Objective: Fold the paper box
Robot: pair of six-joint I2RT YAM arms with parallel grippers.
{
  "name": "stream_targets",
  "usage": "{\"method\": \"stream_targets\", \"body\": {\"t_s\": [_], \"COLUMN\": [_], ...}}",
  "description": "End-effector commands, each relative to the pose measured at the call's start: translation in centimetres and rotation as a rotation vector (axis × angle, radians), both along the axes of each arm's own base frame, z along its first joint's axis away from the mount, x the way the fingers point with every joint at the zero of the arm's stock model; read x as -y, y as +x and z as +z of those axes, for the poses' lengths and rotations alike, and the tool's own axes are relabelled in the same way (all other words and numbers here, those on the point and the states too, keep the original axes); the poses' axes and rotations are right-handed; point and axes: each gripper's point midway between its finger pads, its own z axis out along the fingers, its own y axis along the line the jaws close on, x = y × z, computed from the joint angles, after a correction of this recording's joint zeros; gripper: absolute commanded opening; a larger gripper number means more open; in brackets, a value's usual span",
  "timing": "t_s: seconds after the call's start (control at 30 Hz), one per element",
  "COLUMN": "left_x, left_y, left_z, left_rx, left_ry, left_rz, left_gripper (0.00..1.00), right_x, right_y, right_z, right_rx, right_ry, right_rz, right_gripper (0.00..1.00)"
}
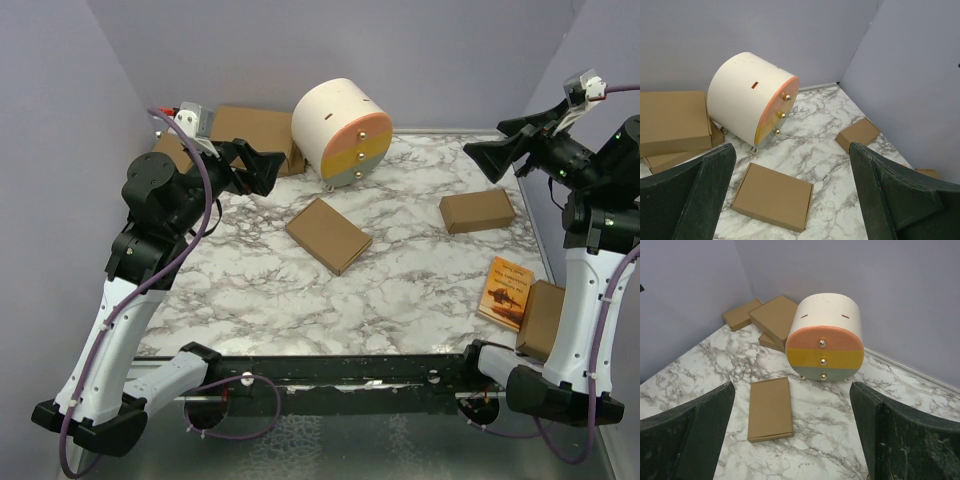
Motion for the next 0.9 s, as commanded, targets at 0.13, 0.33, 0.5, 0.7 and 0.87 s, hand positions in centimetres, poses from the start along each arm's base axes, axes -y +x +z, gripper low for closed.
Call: {"method": "stream_targets", "body": {"t_s": [0.13,0.33,0.5,0.7,0.87], "left_x": [-0.37,-0.38,-0.39,-0.39,-0.41], "left_y": [-0.55,-0.57,-0.58,-0.64,-0.70], "left_z": [0.76,0.62,0.54,0.59,0.61], "left_rx": [0.033,0.031,0.030,0.032,0.033], "left_ry": [-0.001,0.000,0.002,0.001,0.001], "left_rz": [0.001,0.002,0.001,0.000,0.000], "left_gripper": [0.99,0.99,0.99,0.99,0.99], "right_x": [0.33,0.27,0.29,0.33,0.38], "right_y": [-0.41,-0.47,-0.52,-0.55,-0.53], "right_z": [0.71,0.77,0.80,0.82,0.89], "right_rx": [0.027,0.029,0.029,0.031,0.032], "right_ry": [-0.001,-0.001,0.001,0.001,0.001], "right_rz": [-0.025,-0.019,-0.021,-0.025,-0.030], "right_gripper": [0.99,0.99,0.99,0.99,0.99]}}
